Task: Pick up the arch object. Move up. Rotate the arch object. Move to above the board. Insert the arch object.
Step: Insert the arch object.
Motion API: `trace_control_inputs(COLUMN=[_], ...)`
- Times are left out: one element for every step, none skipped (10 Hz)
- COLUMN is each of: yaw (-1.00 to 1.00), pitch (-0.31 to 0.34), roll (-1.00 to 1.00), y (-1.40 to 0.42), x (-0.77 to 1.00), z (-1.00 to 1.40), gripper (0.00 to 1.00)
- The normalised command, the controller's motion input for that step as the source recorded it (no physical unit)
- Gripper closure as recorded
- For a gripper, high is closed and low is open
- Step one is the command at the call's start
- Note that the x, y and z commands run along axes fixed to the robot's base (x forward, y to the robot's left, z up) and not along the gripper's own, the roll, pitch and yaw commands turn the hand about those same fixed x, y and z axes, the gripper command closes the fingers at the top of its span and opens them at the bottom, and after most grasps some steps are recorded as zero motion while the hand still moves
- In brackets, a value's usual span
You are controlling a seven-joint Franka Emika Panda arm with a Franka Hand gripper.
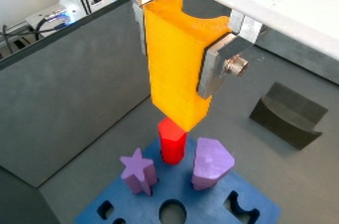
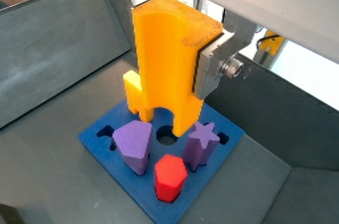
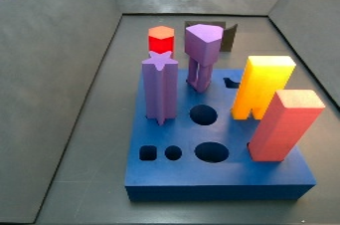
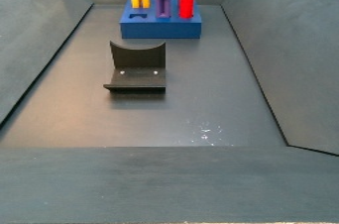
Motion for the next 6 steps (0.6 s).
trace_control_inputs(yaw=[0.0,0.0,0.02,0.07,0.06,0.1], pitch=[0.011,0.0,-0.116,-0.374,-0.271,-0.19], roll=[0.13,0.07,0.02,0.12,0.11,0.13], y=[-0.11,-0.15,-0.12,-0.16,-0.17,-0.13], x=[1.0,1.0,1.0,0.73,0.85,0.91], z=[0.0,-0.02,-0.06,0.17,0.15,0.23], gripper=[1.0,1.0,1.0,1.0,1.0,1.0])
